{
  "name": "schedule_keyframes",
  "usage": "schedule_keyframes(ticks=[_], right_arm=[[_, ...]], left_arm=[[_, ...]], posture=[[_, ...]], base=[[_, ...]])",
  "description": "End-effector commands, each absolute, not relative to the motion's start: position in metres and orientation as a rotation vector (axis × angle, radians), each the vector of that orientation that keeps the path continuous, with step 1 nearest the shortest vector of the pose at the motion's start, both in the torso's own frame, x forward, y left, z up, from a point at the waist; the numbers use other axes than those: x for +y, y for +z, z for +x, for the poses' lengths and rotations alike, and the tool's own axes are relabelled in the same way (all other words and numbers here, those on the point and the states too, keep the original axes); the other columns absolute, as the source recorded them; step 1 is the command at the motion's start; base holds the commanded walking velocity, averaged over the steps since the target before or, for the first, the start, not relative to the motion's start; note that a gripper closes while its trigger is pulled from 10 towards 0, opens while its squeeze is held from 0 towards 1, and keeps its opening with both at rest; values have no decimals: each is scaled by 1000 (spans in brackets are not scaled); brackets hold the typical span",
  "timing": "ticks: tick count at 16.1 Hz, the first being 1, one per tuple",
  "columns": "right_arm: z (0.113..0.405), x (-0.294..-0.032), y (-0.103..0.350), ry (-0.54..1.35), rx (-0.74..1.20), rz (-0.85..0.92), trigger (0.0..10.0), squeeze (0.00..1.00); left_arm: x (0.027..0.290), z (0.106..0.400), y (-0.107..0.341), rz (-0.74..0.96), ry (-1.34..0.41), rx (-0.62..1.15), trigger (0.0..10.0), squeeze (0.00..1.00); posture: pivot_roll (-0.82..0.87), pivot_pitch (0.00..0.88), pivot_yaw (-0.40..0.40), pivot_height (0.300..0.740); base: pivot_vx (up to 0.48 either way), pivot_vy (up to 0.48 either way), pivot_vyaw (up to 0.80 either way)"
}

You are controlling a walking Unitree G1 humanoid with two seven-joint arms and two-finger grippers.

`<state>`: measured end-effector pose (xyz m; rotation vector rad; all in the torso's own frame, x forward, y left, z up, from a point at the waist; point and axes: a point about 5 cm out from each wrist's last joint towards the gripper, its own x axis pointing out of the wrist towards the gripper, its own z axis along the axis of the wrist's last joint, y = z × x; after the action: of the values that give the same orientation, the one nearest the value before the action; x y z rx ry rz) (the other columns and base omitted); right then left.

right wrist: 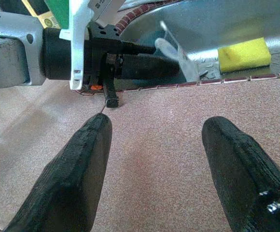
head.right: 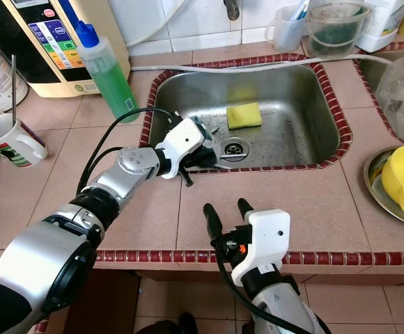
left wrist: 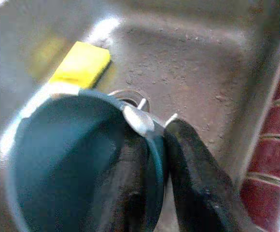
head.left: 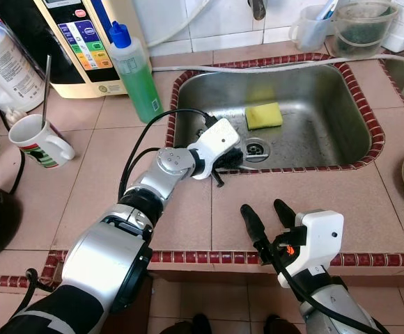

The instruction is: Kitchen organization

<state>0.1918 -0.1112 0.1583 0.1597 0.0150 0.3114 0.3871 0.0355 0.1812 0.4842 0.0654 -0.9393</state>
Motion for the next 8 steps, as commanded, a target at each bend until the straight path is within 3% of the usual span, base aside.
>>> schedule_keyframes(ticks=[1, 8], right_arm=[[189, -109, 164, 320, -10, 163, 10000, 0], [195, -111, 163, 314, -20, 145, 10000, 0]], left_arm=[[43, 390, 183, 478, -932, 83, 10000, 1000], [47, 392, 186, 506, -924, 81, 10000, 1000]], posture=[[-277, 225, 200, 740], [-267, 216, 202, 740]], base=[[0, 0, 0], [0, 0, 0]])
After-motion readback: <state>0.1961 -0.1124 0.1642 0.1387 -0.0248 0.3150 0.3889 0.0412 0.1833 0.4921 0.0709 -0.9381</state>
